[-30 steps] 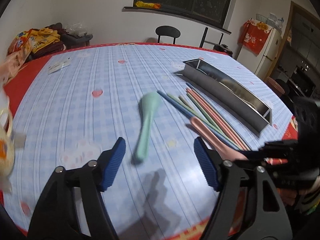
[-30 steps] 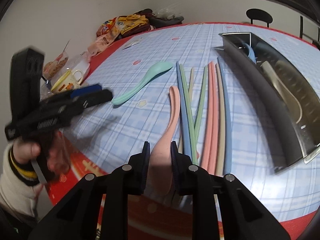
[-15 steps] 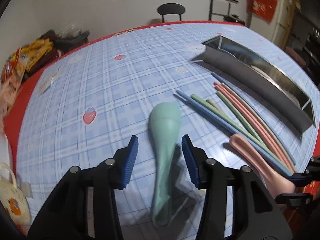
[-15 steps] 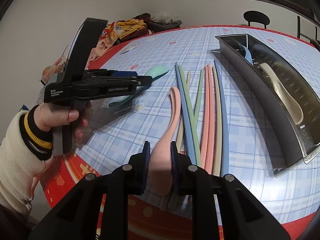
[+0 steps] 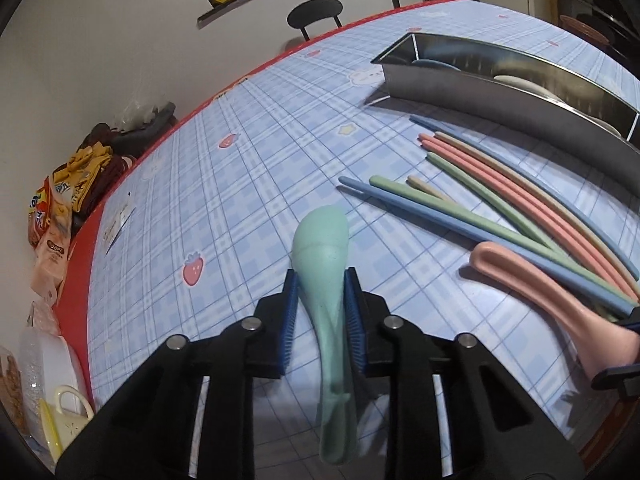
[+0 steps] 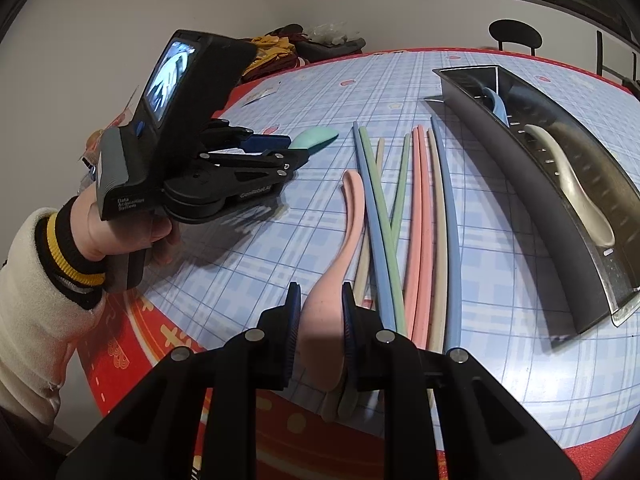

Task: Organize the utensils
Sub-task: 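Close the left tool on the mint green spoon while the right tool holds the pink spoon, then carry the pink and mint green spoons over the steel tray with both tools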

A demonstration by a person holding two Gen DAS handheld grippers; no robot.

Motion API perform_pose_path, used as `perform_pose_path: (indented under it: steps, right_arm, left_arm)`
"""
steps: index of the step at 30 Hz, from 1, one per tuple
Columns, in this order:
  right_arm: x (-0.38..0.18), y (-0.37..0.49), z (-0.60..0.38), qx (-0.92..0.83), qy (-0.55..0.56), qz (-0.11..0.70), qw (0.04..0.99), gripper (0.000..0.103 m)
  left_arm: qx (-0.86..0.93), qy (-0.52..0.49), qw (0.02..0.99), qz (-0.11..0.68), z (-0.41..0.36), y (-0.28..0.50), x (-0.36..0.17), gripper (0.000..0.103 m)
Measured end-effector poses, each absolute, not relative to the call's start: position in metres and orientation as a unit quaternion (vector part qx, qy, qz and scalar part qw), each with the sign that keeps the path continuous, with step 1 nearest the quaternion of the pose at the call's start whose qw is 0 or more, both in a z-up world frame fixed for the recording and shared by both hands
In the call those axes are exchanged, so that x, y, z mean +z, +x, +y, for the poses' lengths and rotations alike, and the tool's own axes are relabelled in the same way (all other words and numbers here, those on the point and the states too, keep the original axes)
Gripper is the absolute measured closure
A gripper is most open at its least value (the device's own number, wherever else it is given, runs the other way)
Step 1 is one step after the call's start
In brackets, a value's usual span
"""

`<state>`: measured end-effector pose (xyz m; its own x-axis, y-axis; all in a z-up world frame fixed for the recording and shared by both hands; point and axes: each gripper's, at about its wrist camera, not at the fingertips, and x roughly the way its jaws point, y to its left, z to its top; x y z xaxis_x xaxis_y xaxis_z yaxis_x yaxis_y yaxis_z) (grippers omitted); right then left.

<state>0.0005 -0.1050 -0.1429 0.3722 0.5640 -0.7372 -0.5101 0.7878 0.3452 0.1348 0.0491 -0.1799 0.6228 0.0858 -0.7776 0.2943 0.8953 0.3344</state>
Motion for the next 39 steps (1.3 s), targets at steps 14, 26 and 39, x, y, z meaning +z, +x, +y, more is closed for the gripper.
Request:
perform_pose_path:
  steps: [14, 26, 39]
  right_arm:
    - [-0.146, 0.003, -0.102, 0.328, 0.026, 0.465, 0.822, 0.084]
    - [-0.147, 0.003, -0.097, 0.336, 0.016, 0.467, 0.818, 0.089]
    - [-0.146, 0.002, -0.096, 0.336, 0.010, 0.462, 0.821, 0.089]
  left_arm:
    - [-0.120, -0.013, 0.882, 0.456, 0.116, 0.127, -0.174, 0.092]
    - [-0.127, 0.015, 0.884, 0.450, 0.109, 0.106, -0.184, 0.091]
    - [-0.132, -0.007, 0.887, 0.443, 0.117, 0.104, -0.182, 0.092]
